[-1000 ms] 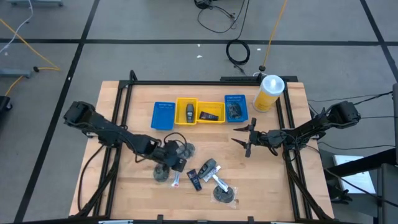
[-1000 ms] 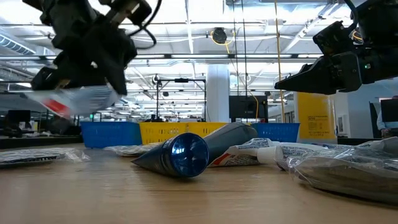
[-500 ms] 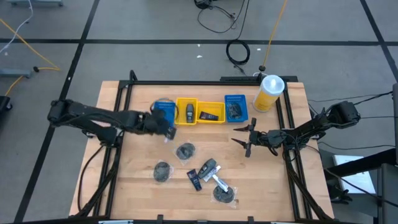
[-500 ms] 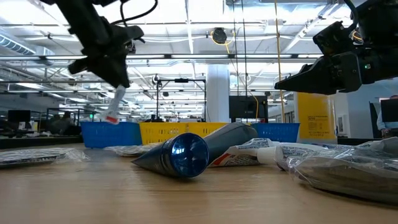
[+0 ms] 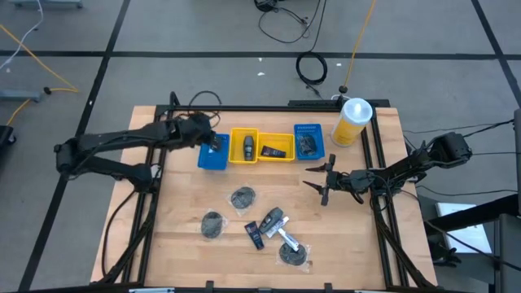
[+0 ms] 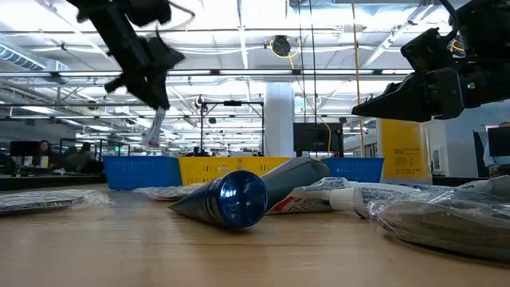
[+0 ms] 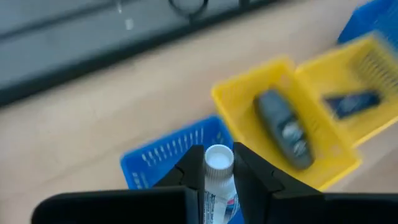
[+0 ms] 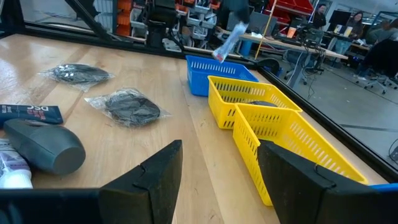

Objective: Pick & Place Travel size toiletries
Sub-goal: Put the toothpaste into the left blue basket

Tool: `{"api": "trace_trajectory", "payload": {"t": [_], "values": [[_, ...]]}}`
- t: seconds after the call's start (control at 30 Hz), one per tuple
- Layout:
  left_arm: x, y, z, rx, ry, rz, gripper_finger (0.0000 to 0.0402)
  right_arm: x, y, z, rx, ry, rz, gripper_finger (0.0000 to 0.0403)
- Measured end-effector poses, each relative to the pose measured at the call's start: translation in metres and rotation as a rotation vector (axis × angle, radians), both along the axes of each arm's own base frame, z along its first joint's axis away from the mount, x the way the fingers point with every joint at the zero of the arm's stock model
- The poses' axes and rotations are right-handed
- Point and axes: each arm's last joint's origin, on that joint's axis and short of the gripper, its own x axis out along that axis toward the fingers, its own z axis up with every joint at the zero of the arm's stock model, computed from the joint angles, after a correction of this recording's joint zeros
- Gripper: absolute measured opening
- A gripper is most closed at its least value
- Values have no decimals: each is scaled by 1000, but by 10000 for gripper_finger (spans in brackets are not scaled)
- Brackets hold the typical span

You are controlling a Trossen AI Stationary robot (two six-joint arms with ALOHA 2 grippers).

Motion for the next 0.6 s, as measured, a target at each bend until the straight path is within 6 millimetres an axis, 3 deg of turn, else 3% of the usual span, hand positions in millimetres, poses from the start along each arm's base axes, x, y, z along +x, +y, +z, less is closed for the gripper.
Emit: {"api": "trace_trajectory", "payload": {"t": [0.27,0.6], "values": [[24,6,-44,-223,113,-63,59,0,0,0,0,1,0,201],[32,12,-61,-239,168,-43,72,0,0,0,0,1,0,201]]}}
